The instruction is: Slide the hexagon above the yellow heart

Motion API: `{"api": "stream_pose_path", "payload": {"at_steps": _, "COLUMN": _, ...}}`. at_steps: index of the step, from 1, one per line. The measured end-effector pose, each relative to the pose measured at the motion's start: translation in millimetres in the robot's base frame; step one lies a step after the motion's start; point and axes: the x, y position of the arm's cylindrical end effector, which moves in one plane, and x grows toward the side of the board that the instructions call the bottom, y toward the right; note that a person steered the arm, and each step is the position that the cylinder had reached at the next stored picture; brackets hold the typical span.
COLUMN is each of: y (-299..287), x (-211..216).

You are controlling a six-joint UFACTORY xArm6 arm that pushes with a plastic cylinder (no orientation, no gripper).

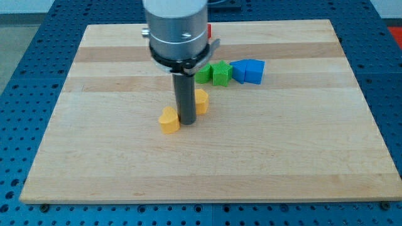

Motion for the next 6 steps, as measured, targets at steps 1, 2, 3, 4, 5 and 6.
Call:
{"api": "stream_pose_path", "payload": {"at_steps": 1, "y": 14.5, "x": 0.2}}
{"api": "stream_pose_path", "payload": {"at_steps": 2, "y": 67.1, "x": 3.6}}
{"api": "stream_pose_path", "payload": {"at_steps": 3, "y": 80.6, "x": -8.0}}
{"api": "stream_pose_path", "payload": {"at_steps": 4, "y": 59.4, "x": -31.0}}
{"api": "stream_pose_path", "payload": {"at_steps": 5, "y": 21.9, "x": -35.7}}
{"api": "stream_pose_path", "payload": {"at_steps": 6, "y": 5.4, "x": -33.0}}
